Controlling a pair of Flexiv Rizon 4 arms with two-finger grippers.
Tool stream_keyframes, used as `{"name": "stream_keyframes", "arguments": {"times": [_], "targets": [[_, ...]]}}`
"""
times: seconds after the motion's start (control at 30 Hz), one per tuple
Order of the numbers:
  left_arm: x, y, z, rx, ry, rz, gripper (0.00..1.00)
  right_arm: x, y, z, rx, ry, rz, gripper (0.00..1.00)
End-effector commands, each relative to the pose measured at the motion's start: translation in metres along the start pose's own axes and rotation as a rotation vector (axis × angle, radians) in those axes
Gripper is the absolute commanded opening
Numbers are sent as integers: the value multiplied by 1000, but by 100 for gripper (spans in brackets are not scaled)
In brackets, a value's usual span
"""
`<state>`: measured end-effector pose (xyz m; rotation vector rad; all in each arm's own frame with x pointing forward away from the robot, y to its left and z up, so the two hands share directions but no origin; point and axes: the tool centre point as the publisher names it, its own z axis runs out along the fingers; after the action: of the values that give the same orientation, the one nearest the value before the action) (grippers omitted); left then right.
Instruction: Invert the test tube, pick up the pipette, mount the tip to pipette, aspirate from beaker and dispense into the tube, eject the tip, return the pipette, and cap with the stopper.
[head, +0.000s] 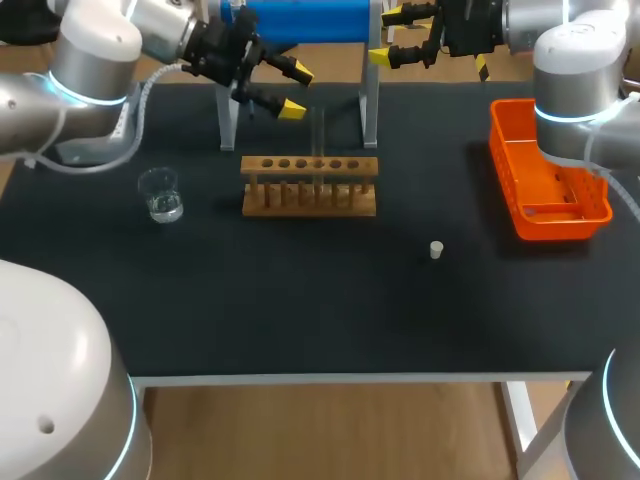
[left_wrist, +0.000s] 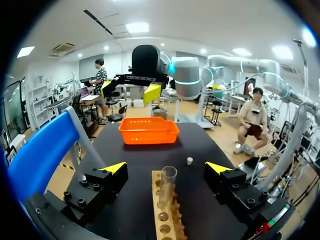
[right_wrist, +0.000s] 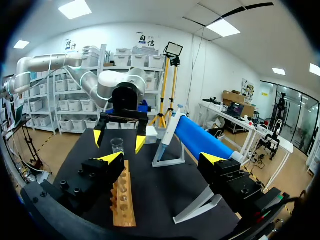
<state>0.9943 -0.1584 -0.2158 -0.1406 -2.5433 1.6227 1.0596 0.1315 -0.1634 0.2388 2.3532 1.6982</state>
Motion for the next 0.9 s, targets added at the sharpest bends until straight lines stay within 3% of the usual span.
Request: {"name": "stream_keyframes", "arguments": {"times": [0.03,0.23,0.4,0.57,0.9], "targets": [[-3,0,-1,-2,17,-1,100,0,0,-1,2,3,0,100],[-3,0,-1,-2,17,-1,100,0,0,-1,2,3,0,100],[13,14,20,24,-86,-36,100,0,0,-1,2,3,0,100],[18,27,37,52,-116,-46,100,0,0,-1,2,3,0,100],[18,20,49,12,-169,-62,100,0,0,-1,2,3,0,100]]}}
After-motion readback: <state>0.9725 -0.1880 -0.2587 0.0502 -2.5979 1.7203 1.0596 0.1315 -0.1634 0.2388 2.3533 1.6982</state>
